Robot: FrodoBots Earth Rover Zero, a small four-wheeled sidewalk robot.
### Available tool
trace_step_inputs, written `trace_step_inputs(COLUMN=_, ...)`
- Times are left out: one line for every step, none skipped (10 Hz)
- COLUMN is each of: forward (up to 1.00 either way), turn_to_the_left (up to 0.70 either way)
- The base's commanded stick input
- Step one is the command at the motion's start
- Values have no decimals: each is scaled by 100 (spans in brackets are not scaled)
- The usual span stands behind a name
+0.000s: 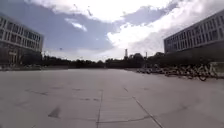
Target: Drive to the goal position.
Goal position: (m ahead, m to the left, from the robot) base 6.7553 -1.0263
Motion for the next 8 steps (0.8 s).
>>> trace_step_inputs(forward=50, turn_to_the_left=1)
trace_step_inputs(forward=50, turn_to_the_left=1)
trace_step_inputs(forward=50, turn_to_the_left=1)
trace_step_inputs(forward=50, turn_to_the_left=1)
trace_step_inputs(forward=50, turn_to_the_left=1)
trace_step_inputs(forward=50, turn_to_the_left=1)
trace_step_inputs(forward=50, turn_to_the_left=1)
trace_step_inputs(forward=50, turn_to_the_left=1)
